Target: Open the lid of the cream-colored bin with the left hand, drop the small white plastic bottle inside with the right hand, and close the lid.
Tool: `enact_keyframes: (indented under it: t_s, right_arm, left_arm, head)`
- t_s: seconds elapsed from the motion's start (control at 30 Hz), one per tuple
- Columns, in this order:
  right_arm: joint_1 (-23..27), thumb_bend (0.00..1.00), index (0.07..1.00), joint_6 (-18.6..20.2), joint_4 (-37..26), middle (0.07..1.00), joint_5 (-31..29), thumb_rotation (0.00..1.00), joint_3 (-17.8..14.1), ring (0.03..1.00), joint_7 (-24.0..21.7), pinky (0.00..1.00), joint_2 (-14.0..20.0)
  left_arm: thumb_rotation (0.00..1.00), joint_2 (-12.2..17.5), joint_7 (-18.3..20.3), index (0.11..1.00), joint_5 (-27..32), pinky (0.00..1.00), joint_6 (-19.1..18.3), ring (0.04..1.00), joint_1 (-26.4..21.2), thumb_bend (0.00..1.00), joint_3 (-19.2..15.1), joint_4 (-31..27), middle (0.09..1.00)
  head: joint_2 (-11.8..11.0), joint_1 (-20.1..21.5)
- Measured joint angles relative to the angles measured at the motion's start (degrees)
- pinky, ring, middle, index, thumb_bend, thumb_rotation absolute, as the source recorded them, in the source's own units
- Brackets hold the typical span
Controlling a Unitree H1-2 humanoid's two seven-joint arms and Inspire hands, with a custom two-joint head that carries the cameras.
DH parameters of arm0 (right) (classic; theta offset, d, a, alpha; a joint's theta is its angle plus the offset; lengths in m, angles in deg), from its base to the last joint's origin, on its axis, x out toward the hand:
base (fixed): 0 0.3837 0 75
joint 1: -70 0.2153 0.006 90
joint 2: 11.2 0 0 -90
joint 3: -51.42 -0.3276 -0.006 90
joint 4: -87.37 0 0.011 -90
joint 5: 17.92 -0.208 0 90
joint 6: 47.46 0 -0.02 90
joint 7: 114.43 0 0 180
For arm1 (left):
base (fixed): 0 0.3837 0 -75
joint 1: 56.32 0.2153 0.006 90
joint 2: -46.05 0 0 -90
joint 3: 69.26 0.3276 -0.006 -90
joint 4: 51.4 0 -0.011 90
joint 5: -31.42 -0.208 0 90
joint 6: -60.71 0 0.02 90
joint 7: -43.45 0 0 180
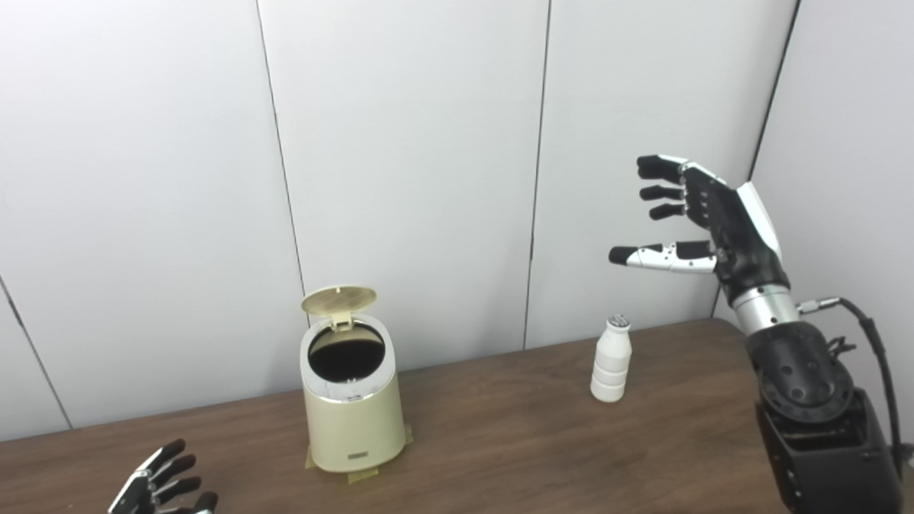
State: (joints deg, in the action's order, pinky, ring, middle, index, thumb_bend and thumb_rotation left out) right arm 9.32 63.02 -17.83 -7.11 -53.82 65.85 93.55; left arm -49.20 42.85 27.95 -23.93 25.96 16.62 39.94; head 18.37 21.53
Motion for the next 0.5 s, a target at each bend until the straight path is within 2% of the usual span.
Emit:
enact_keyframes:
  t_s: [0.2, 0.3, 0.5]
  right_arm:
    - [0.0, 0.81, 0.863, 2.1, 7.3, 0.871, -0.4, 0.10, 0.4, 0.817, -2.0, 0.73, 2.5]
    - [-0.2, 0.80, 0.932, 2.4, 11.1, 0.893, -0.4, 0.14, 2.1, 0.843, -3.8, 0.77, 3.3]
    - [-1.4, 0.80, 0.955, 1.7, 15.8, 0.911, -1.8, 0.09, 3.2, 0.852, -5.3, 0.76, 3.2]
  left_arm:
    - [0.14, 0.0, 0.6, 0.878, 0.1, 0.59, 0.0, 0.750, -0.1, 0.44, -0.2, 0.0, 0.822]
    - [0.20, 0.0, 0.8, 0.874, 0.1, 0.59, 0.0, 0.758, -0.1, 0.45, -0.1, 0.0, 0.824]
    - [0.21, 0.0, 1.1, 0.866, 0.0, 0.58, 0.0, 0.750, 0.0, 0.46, -0.1, 0.0, 0.816]
  head:
    - [0.4, -0.1]
    - [0.4, -0.1]
    - [0.7, -0.1]
